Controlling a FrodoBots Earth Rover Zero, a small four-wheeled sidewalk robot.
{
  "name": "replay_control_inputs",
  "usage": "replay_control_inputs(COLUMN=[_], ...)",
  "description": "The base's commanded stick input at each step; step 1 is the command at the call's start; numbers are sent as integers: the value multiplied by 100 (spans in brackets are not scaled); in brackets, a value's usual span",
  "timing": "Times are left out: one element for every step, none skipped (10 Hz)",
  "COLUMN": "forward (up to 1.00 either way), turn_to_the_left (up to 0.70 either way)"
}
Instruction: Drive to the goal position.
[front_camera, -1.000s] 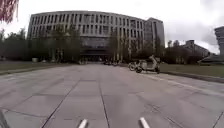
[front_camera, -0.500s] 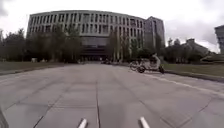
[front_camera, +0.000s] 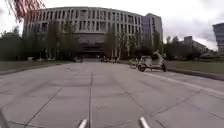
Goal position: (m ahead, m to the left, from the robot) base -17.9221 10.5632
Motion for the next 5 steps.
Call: replay_control_inputs(forward=[0,0,0,0,0], turn_to_the_left=[100,100,100,100,100])
